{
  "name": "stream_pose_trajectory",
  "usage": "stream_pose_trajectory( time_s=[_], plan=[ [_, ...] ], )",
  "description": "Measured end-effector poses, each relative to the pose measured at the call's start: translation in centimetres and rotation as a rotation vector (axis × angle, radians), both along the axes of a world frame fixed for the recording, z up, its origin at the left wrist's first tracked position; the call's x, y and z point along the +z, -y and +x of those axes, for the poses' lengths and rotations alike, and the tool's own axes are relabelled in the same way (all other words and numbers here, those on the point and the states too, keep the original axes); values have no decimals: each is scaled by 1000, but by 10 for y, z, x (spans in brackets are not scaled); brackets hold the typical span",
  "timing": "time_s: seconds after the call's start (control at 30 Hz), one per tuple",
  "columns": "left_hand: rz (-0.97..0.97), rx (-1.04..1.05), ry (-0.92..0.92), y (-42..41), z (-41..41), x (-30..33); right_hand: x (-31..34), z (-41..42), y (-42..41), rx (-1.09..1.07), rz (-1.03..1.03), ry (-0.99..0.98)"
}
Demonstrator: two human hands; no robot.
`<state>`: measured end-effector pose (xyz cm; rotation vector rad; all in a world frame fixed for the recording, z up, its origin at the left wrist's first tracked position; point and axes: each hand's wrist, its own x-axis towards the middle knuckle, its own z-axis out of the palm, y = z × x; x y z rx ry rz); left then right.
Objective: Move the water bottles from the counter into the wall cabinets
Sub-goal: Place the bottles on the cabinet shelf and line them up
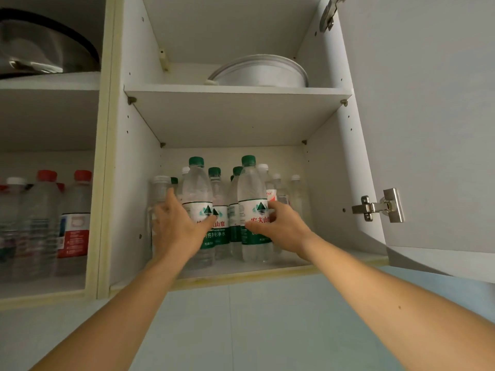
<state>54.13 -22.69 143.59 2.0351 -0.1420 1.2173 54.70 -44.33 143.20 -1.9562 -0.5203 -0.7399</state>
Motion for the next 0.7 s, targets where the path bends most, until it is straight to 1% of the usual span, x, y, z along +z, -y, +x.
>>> stream_pose_trajectory(
  time_s=[0.07,0.1,0.17,0.3,0.53,0.6,0.7],
  plan=[
    [-52,-178,-17,-4,6,2,2,-3,10,-44,-26,-1],
    [-40,-222,-4,-5,8,2,2,-5,16,-70,-34,1],
    [-6,-269,7,-7,11,3,3,-9,30,-139,-44,5],
    [32,-424,-63,2,13,8,1,-15,64,-276,-36,12],
    [174,-695,-144,67,10,19,-5,-24,101,-477,-77,9],
    [189,-737,-151,92,10,19,-9,-27,100,-527,-107,36],
    [286,-687,-138,123,11,18,-20,-31,95,-557,-175,121]
  ],
)
